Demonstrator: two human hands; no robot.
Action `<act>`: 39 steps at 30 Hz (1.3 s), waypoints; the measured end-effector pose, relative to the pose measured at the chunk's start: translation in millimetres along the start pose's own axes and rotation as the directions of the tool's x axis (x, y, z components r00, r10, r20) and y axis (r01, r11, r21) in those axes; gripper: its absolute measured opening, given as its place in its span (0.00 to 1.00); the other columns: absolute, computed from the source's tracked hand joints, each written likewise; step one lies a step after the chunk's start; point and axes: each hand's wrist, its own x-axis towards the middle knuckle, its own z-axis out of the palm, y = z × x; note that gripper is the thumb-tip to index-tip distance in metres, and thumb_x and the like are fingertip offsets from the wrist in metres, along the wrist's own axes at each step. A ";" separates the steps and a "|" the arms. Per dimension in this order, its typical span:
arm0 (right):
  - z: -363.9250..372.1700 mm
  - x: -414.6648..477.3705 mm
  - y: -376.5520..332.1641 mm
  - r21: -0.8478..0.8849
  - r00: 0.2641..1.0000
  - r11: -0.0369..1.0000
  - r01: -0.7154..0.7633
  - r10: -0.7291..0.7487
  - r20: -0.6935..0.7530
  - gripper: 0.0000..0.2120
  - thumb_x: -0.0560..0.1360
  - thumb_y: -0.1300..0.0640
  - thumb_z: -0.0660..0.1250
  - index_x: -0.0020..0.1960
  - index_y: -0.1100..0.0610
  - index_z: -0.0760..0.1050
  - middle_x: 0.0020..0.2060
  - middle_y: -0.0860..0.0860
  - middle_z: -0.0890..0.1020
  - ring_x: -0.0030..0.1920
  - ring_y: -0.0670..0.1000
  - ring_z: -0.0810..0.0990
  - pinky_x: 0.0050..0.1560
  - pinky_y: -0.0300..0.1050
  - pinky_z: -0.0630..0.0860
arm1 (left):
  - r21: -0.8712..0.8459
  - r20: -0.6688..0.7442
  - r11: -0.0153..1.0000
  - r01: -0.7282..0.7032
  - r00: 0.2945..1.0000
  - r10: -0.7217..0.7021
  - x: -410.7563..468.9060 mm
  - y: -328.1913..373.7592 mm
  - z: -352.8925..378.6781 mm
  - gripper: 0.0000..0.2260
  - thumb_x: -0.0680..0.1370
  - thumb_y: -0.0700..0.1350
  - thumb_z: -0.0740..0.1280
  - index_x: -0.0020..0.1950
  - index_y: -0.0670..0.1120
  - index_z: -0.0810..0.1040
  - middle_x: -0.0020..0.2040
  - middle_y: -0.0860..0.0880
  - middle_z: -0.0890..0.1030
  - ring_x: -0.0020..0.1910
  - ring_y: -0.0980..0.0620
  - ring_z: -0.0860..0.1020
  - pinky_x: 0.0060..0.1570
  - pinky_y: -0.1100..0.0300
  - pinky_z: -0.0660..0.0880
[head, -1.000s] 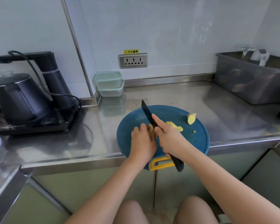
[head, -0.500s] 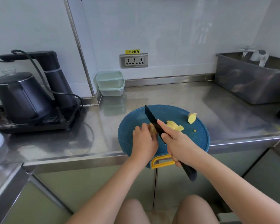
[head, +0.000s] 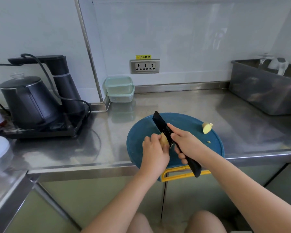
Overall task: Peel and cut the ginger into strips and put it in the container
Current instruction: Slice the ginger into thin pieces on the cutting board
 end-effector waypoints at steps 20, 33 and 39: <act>-25.4 -34.8 11.7 0.100 0.957 0.956 0.277 -0.283 0.056 0.22 0.84 0.52 0.52 0.70 0.29 0.58 0.29 0.52 0.72 0.23 0.49 0.66 0.23 0.44 0.71 | 0.053 -0.126 0.999 0.011 0.992 -0.004 2.9 -6.9 -2.5 0.12 0.77 0.46 0.66 0.59 0.47 0.71 0.52 0.52 0.71 0.54 0.53 0.71 0.52 0.61 0.70; -0.8 -40.1 31.1 -0.035 0.917 0.916 0.399 -0.399 0.009 0.23 0.83 0.54 0.52 0.70 0.30 0.59 0.27 0.50 0.67 0.26 0.47 0.65 0.29 0.45 0.67 | -0.047 -0.149 0.999 0.010 0.989 -0.017 0.5 -8.8 -0.9 0.07 0.80 0.51 0.61 0.54 0.50 0.71 0.48 0.57 0.72 0.51 0.56 0.73 0.48 0.63 0.71; 6.7 -40.3 37.3 -0.059 0.908 0.908 0.415 -0.417 -0.030 0.23 0.83 0.52 0.53 0.70 0.28 0.58 0.26 0.47 0.66 0.29 0.49 0.65 0.31 0.46 0.66 | -0.030 -0.155 0.999 0.020 0.988 -0.024 0.9 -8.2 -0.1 0.07 0.80 0.52 0.61 0.54 0.49 0.71 0.48 0.56 0.72 0.50 0.56 0.73 0.47 0.64 0.70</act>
